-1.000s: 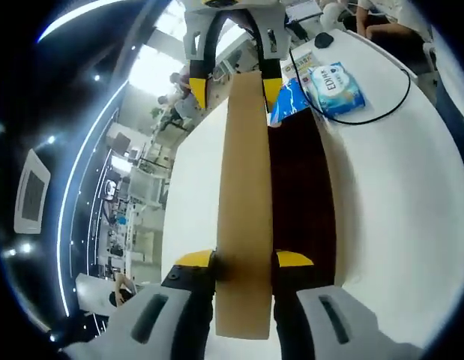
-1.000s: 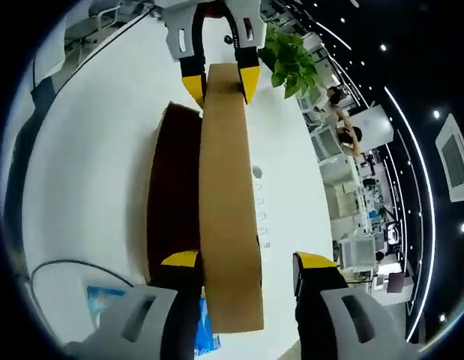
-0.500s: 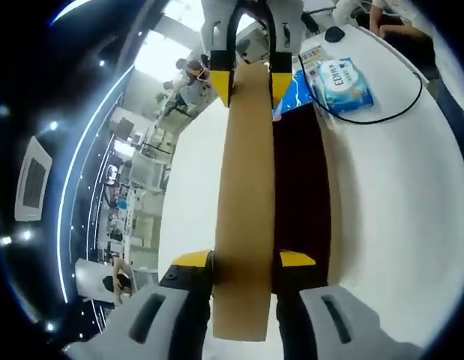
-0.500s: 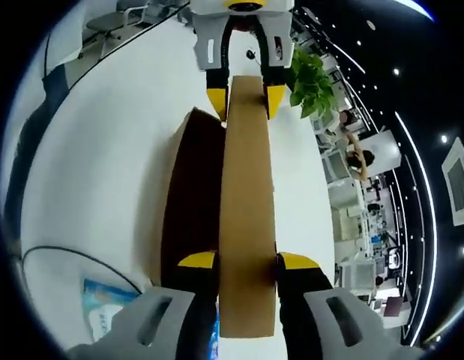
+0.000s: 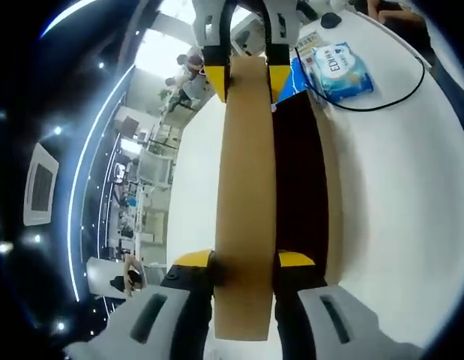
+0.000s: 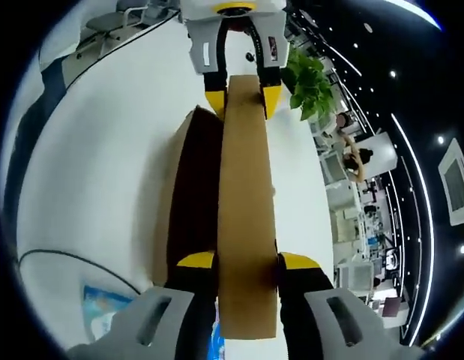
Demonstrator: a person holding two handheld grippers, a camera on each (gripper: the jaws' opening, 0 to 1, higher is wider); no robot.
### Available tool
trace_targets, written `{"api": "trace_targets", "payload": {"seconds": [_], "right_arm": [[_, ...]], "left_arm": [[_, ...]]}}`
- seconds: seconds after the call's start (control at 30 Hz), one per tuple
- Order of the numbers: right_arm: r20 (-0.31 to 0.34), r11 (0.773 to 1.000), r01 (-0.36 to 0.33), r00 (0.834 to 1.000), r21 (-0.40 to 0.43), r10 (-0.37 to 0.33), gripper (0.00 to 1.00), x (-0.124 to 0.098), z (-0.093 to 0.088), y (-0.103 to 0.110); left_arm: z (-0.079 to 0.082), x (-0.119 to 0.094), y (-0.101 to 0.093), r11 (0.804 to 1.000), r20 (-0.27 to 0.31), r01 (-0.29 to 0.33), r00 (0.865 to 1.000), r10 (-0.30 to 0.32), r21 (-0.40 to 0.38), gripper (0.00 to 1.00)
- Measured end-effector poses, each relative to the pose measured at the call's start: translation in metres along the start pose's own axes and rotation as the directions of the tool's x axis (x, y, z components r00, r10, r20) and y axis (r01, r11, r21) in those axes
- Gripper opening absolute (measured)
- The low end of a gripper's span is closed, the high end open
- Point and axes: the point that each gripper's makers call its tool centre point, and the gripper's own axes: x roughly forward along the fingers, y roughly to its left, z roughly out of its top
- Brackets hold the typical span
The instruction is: Operate the shoe box by opening the lid, removing the specified soft item, and placing it in the target area until the item is outside and the box remains undamaged.
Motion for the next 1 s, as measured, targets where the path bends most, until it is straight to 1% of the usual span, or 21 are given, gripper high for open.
{"api": "trace_targets", "payload": {"seconds": [0.07, 0.3, 0.37, 0.57, 0.63, 0.8, 0.9, 0.97, 1.0], "right_arm": [[0.002, 1.0, -0.003, 1.0, -0.015, 0.003, 0.3, 0.0, 0.0, 0.003], [-0.033, 1.0, 0.02, 0.999, -0.016, -0.021, 0.3, 0.0, 0.001, 0.015], [-0.046, 1.0, 0.025, 0.999, -0.019, -0.026, 0.3, 0.001, 0.002, 0.022], [-0.052, 0.998, 0.056, 0.997, -0.025, -0.058, 0.3, 0.002, 0.001, 0.031], [-0.052, 0.997, 0.072, 0.996, -0.029, -0.074, 0.3, 0.002, 0.001, 0.032], [-0.058, 0.995, 0.096, 0.994, -0.035, -0.097, 0.3, 0.003, 0.001, 0.034], [-0.056, 0.993, 0.109, 0.992, -0.043, -0.111, 0.3, 0.005, 0.0, 0.036], [-0.054, 0.994, 0.107, 0.993, -0.037, -0.109, 0.3, 0.007, -0.001, 0.04], [-0.054, 0.993, 0.108, 0.992, -0.037, -0.11, 0.3, 0.008, -0.002, 0.042]], "left_arm": [[0.0, -0.002, -0.003, 1.0, 0.007, -0.002, 1.0, 0.002, 0.004, 0.3], [0.0, -0.002, -0.012, 1.0, 0.022, -0.009, 1.0, 0.009, 0.015, 0.3], [-0.001, -0.002, -0.017, 1.0, 0.025, -0.01, 1.0, 0.009, 0.019, 0.3], [-0.001, -0.004, -0.027, 0.999, 0.037, -0.031, 0.999, 0.03, 0.037, 0.3], [-0.002, -0.003, -0.029, 0.999, 0.045, -0.036, 0.998, 0.034, 0.037, 0.3], [-0.003, -0.002, -0.032, 0.997, 0.038, -0.052, 0.998, 0.05, 0.052, 0.3], [-0.003, 0.002, -0.036, 0.996, 0.037, -0.05, 0.998, 0.047, 0.077, 0.31], [-0.003, 0.005, -0.041, 0.994, 0.039, -0.035, 0.999, 0.031, 0.107, 0.32], [-0.003, 0.006, -0.043, 0.993, 0.04, -0.033, 0.999, 0.029, 0.111, 0.32]]}}
